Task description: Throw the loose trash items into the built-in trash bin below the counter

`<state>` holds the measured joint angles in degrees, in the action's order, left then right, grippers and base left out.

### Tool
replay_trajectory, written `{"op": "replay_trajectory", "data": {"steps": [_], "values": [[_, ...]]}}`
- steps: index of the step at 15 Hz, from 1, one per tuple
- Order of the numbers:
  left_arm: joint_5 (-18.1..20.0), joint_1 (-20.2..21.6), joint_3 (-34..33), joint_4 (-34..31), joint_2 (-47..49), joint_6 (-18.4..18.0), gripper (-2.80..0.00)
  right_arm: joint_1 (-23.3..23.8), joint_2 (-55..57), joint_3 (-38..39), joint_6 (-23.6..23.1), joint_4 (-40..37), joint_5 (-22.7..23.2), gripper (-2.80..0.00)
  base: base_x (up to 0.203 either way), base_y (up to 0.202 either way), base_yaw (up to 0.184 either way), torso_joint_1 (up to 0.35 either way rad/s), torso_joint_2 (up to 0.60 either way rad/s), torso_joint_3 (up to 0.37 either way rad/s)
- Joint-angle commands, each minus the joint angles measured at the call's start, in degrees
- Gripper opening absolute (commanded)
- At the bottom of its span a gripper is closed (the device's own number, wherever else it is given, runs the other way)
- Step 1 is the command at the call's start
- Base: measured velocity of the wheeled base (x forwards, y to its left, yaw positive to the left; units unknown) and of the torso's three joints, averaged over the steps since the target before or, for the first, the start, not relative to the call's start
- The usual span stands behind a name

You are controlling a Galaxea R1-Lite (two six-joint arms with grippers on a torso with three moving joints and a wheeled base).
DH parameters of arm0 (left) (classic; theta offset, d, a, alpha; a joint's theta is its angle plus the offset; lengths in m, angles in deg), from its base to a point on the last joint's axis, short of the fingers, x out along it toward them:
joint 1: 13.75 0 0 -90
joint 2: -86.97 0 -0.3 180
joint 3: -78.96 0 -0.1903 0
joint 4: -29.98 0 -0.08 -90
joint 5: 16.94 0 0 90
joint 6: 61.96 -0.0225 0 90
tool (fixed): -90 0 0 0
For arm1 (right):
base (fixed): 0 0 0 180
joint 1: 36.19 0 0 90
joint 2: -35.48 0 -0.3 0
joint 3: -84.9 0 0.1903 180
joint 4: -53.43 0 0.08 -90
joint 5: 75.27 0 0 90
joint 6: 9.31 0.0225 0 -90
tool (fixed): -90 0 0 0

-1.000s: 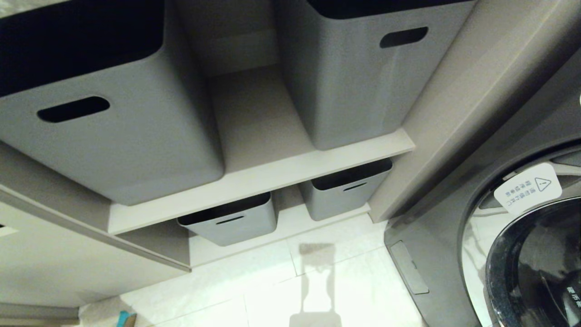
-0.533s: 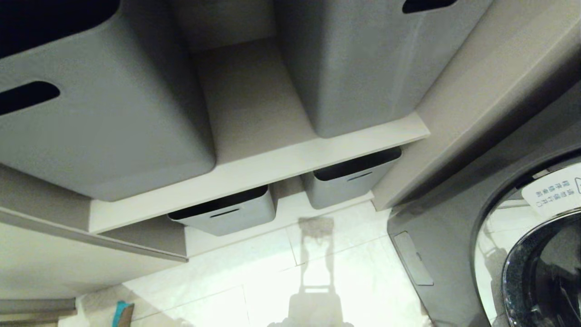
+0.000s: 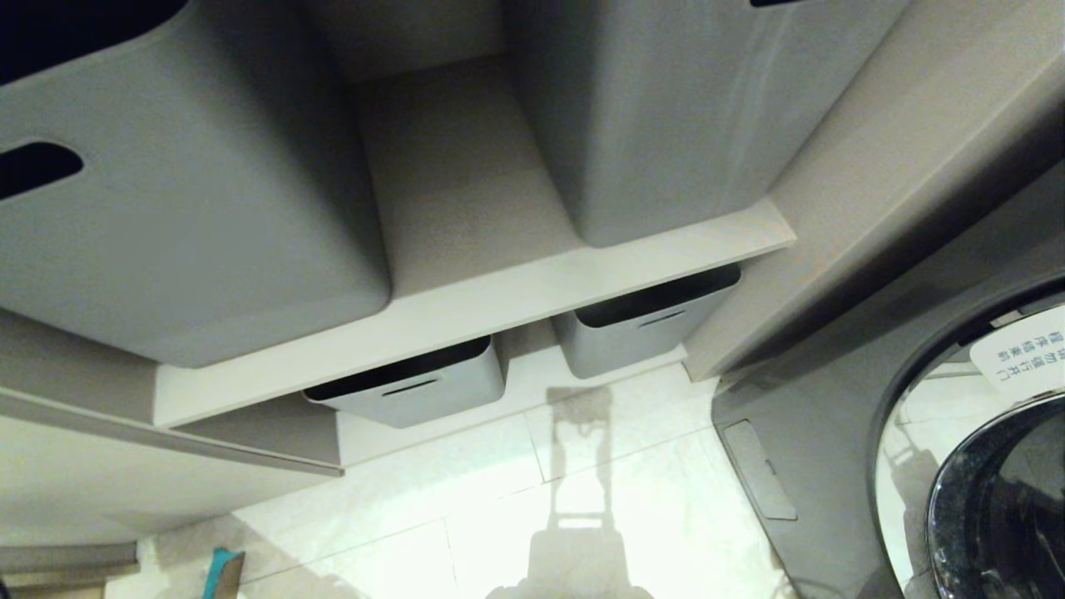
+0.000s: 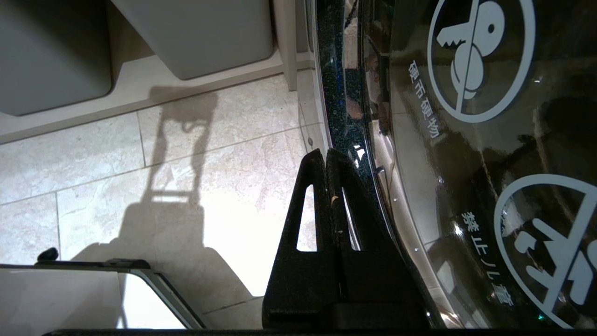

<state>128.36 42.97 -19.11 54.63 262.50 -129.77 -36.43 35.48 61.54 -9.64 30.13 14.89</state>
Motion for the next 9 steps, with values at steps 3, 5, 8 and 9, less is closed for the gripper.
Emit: {"op": "replay_trajectory", "data": {"steps": [3,5,8,9], "values": [[0.5,-1.22,2.77,0.24,0.07,0.18,0.0,-0.02,-0.09,0.0,-0.02,0.01,0.01,-2.8,0.0,0.0,0.0,0.0,0.0,0.0],[0.26,-1.27,4.52,-0.07,0.16,0.7,0.0,-0.02,-0.09,0.0,-0.02,0.01,0.03,-2.8,0.0,0.0,0.0,0.0,0.0,0.0],[0.16,-1.53,4.64,-0.11,0.34,2.15,0.0,-0.06,-0.09,0.0,-0.02,0.01,0.01,-2.8,0.0,0.0,0.0,0.0,0.0,0.0],[0.14,-1.71,4.65,-0.5,0.34,2.24,0.0,-0.02,-0.09,0.0,-0.02,0.01,0.01,-2.8,0.0,0.0,0.0,0.0,0.0,0.0]]}}
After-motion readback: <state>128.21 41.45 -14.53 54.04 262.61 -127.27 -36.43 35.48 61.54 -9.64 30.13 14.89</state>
